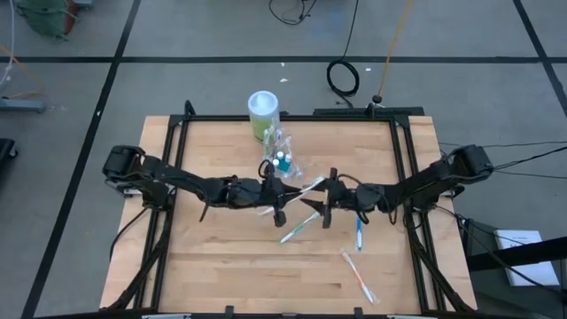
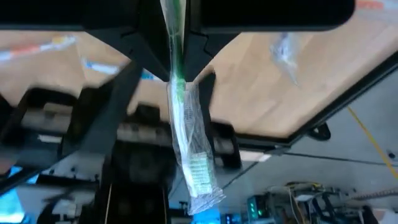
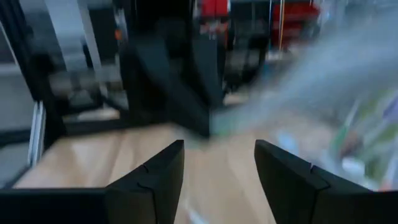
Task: Pick & Place toothbrushing station
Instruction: Put the green toothbrush into the right of the transparent organizer
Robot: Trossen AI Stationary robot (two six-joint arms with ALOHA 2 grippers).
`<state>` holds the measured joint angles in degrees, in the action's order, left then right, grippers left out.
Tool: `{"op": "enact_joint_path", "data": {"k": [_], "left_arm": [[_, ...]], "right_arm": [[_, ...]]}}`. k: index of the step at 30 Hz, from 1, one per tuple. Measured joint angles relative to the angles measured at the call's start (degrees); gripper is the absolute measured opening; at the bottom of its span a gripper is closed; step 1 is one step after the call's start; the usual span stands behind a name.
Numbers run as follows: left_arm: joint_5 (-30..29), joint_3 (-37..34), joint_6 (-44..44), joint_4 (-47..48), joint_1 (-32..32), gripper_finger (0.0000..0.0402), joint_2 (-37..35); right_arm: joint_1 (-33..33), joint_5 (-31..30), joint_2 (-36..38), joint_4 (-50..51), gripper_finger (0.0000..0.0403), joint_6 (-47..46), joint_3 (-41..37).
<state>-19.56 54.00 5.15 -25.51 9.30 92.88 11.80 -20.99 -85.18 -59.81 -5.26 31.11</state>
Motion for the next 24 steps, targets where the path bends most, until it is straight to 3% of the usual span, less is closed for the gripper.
{"op": "enact_joint_path", "data": {"k": [3,15,24], "left_arm": [[0.42,-0.02,-0.38,0.47,0.33,0.0034,0.48],[-1.94,-0.02,-3.26,-0.1,0.48,0.0035,0.7],[-1.4,-0.02,-3.56,-0.03,-0.22,0.0036,0.7]], "right_arm": [[-0.98,0.14,-0.88,-5.85,0.0172,1.17,0.0],[-1.21,0.22,-0.9,-6.78,0.012,1.47,-0.02],[-1.2,0.53,-0.86,-6.59,0.0023,1.6,-0.02]]}}
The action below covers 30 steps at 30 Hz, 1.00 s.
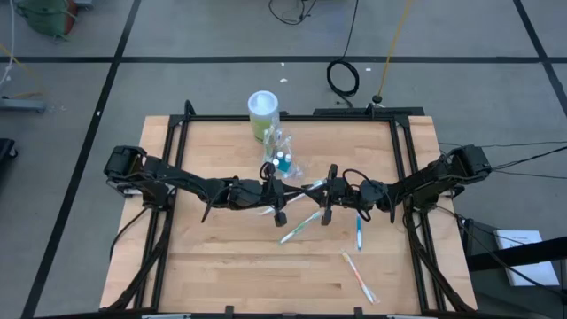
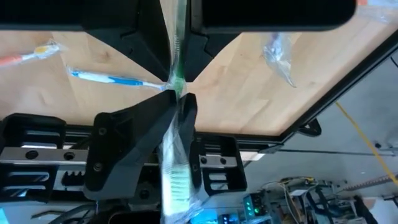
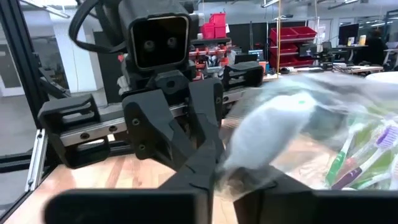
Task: Pick & Place toothbrushing station
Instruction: Put the green toothbrush into the right of the transparent organizer
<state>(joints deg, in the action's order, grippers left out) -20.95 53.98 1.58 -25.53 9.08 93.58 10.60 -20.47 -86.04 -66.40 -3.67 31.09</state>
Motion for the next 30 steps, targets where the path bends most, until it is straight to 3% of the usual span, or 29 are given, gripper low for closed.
{"op": "enact_joint_path", "data": {"k": [7,13,20,24,30], "left_arm": [[1.95,0.0,-1.11,1.22,-0.21,0.0054,0.0],[1.97,0.0,-0.91,1.87,-0.21,0.0131,0.0],[-1.28,0.03,-1.94,3.12,-0.29,0.0203,-0.79],[-3.33,0.03,-2.92,4.05,-1.14,0.0213,-2.8],[-3.59,0.04,-2.35,7.04,-2.64,0.0204,-7.05]], "right_arm": [[0.01,1.22,0.39,2.83,0.0022,-0.93,0.0],[-0.01,0.98,0.78,4.81,0.0011,0.37,0.0],[-0.63,-4.29,10.83,21.1,0.0011,2.68,0.01],[-3.47,-5.38,15.22,29.29,0.0011,6.73,1.75],[-11.65,-6.52,14.98,37.1,0.0011,10.37,3.09]]}}
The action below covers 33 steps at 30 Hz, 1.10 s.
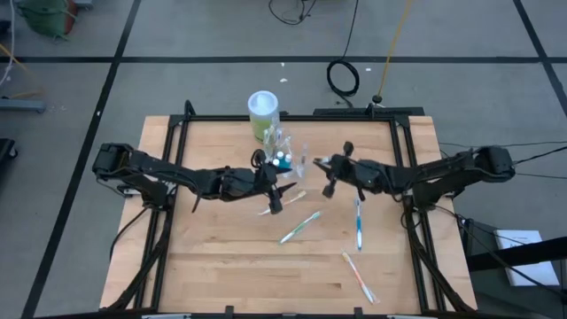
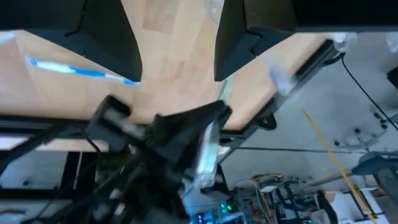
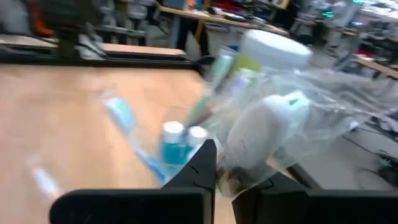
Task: Pick & Place toothbrushing station
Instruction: Put the green toothbrush into the right of the transparent organizer
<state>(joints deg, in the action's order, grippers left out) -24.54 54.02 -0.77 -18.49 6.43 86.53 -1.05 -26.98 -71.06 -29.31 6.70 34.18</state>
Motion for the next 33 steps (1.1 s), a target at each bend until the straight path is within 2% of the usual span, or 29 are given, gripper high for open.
{"op": "enact_joint_path", "data": {"k": [4,10,16,24,29,33], "left_arm": [[-0.06,0.0,0.45,0.44,-0.67,0.0194,-0.57],[-0.04,0.07,0.01,2.45,-1.83,0.0187,-0.27],[-0.04,0.07,0.91,2.8,-2.46,0.0186,-0.23],[0.51,0.07,1.02,3.01,-2.22,0.0186,-0.23],[0.53,0.04,1.02,3.39,-2.22,0.0186,-0.23],[0.57,0.04,1.02,3.64,-2.22,0.0186,-0.21]], "right_arm": [[-4.43,1.11,-0.25,-0.45,0.0011,2.3,0.05],[-7.74,12.29,-0.25,1.97,0.0011,-3.57,0.05],[-8.76,11.93,-1.52,3.4,0.0015,-5.61,0.05],[-10.68,12.09,-9.02,1.84,0.0064,-5.7,0.1],[-11.89,12.12,-12.7,-5.38,0.0088,-3.87,0.07],[-12.86,12.24,-14.46,-7.08,0.0119,-2.62,0.05]]}}
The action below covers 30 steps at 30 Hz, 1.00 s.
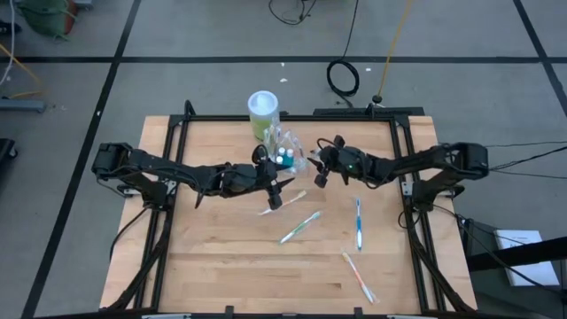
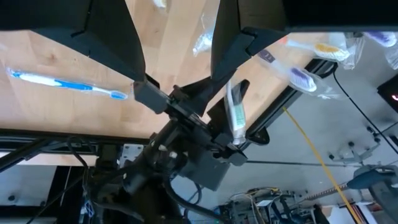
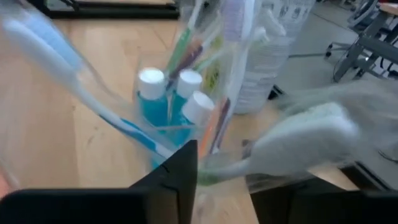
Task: Pick & Place toothbrushing station
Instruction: Put the green toothbrush into the right of the transparent organizer, then put the blue toothbrush into the left of the transparent organizer
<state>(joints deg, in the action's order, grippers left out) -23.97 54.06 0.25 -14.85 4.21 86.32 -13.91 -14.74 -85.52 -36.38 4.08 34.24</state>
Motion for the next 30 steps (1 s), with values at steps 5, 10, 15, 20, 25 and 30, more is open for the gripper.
{"op": "enact_joint_path", "data": {"k": [5,10,15,20,25,30], "left_arm": [[0.03,0.0,0.45,0.83,-0.07,0.0186,-0.02],[0.14,0.0,2.03,4.24,-0.04,0.0186,0.0],[3.76,-0.02,4.34,6.72,0.37,0.0186,0.0],[6.03,-0.02,6.49,6.5,0.81,0.0186,0.0],[6.01,-0.02,6.58,6.59,1.59,0.0186,0.0],[6.1,-0.02,6.61,6.56,1.96,0.0186,0.0]], "right_arm": [[-0.43,1.58,0.05,2.08,0.0165,1.07,0.0],[0.41,2.78,5.44,9.9,0.0205,2.82,0.07],[2.1,2.89,14.89,27.8,0.0225,-8.66,0.04],[5.76,6.87,21.65,48.74,0.0228,-25.14,0.0],[12.02,12.49,24.4,62.96,0.0218,-39.07,0.0],[18.98,14.95,24.46,71.98,0.0208,-52.15,0.0]]}}
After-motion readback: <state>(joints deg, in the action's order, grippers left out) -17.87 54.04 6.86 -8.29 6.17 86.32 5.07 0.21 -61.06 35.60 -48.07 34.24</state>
